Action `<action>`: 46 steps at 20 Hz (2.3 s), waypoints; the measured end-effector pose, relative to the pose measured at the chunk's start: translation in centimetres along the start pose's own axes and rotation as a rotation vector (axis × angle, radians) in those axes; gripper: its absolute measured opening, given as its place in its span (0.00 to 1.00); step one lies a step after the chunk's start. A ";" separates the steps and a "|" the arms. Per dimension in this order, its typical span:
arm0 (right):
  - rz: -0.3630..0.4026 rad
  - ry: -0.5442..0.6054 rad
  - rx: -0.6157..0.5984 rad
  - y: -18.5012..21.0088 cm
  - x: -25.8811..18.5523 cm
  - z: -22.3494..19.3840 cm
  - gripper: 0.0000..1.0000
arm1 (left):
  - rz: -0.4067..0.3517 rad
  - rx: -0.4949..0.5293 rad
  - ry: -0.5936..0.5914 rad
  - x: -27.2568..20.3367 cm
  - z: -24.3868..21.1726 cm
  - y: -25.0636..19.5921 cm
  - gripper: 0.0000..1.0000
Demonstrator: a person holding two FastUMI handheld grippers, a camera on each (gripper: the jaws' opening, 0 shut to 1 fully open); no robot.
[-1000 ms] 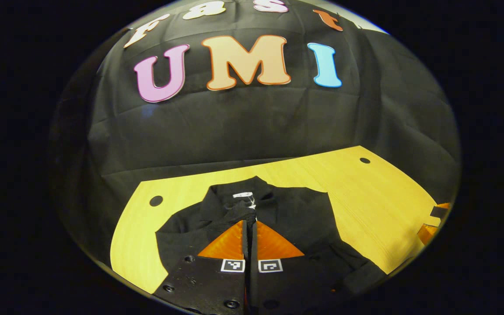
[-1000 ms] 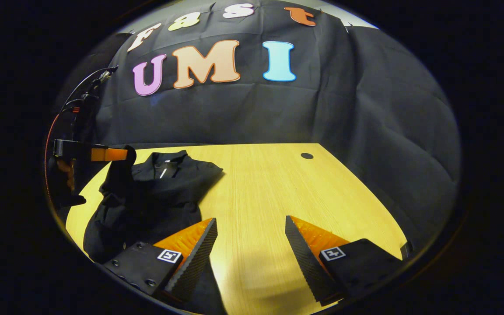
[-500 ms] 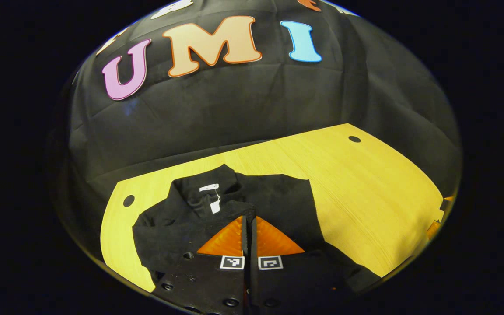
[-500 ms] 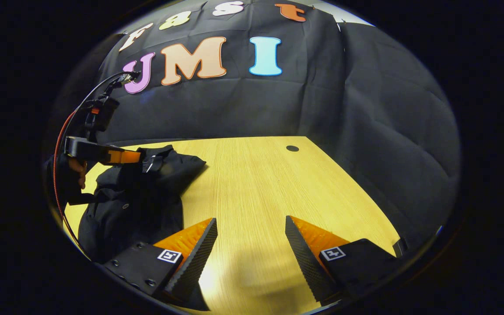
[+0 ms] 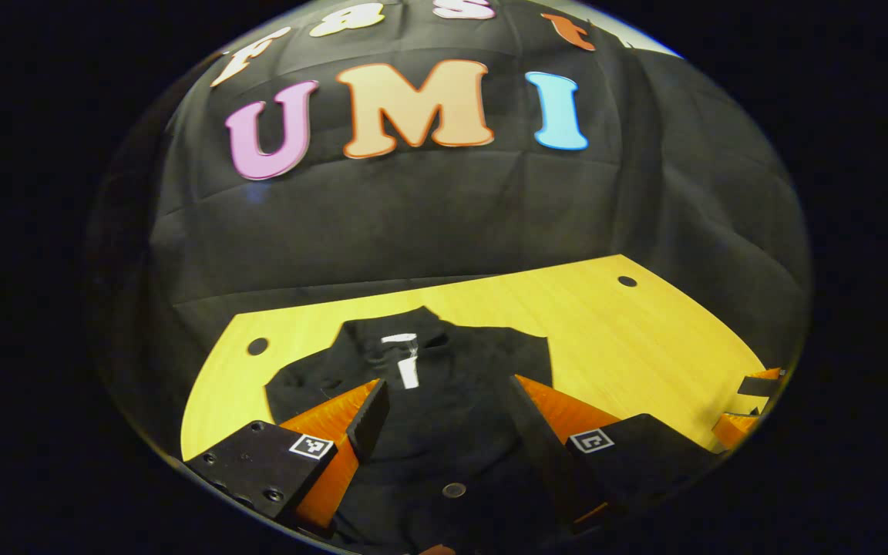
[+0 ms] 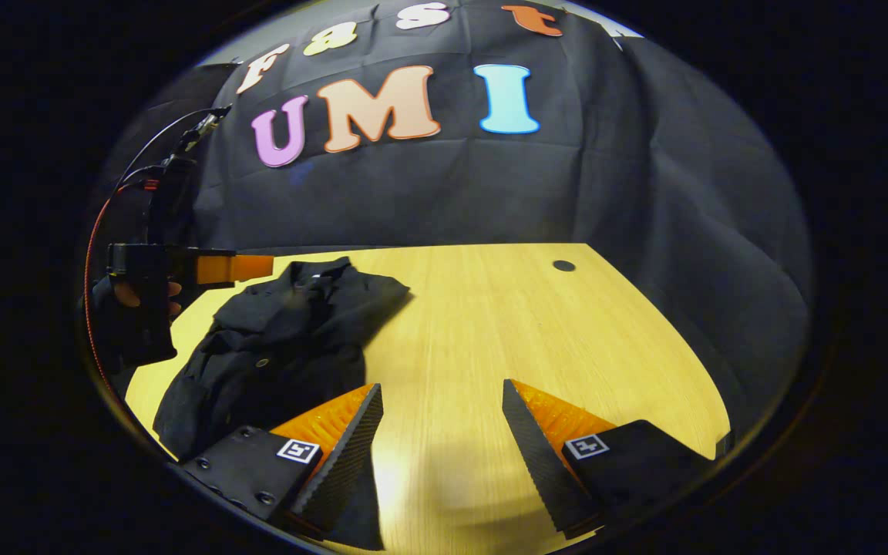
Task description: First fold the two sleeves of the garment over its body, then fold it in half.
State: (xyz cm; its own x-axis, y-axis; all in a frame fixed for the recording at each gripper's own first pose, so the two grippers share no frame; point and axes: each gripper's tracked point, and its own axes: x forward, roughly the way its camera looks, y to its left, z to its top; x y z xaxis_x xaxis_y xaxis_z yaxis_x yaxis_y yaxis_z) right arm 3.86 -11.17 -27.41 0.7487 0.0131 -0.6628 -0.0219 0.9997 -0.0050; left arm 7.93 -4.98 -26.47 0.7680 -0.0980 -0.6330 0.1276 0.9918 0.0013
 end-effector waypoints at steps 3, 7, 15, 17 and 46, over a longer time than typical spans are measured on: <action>0.030 -0.009 -0.003 1.7 -0.6 0.2 0.99 | 0.051 -0.044 -0.005 -4.2 -2.1 3.5 0.96; 0.037 0.039 -0.035 4.0 -1.6 -2.5 0.98 | 0.115 -0.046 0.060 -9.0 -7.4 7.6 0.95; 0.049 0.113 -0.059 7.8 -4.1 -7.8 0.96 | 0.160 -0.091 0.200 -15.8 -17.6 11.7 0.95; 0.040 0.151 -0.065 8.1 -4.6 -9.8 0.97 | 0.153 -0.097 0.240 -16.7 -19.9 11.9 0.95; 0.068 0.236 -0.135 12.2 -4.7 -19.1 0.03 | -0.004 -0.236 0.275 -18.3 -27.0 8.4 0.01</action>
State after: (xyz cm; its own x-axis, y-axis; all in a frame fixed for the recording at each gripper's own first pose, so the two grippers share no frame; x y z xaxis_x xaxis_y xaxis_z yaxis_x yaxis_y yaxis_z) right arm -12.55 0.61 -38.63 0.5681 0.0597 -0.8208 -0.1666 0.9850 -0.0437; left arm -21.99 7.32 -35.73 0.5658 -0.1079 -0.8175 -0.0433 0.9861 -0.1601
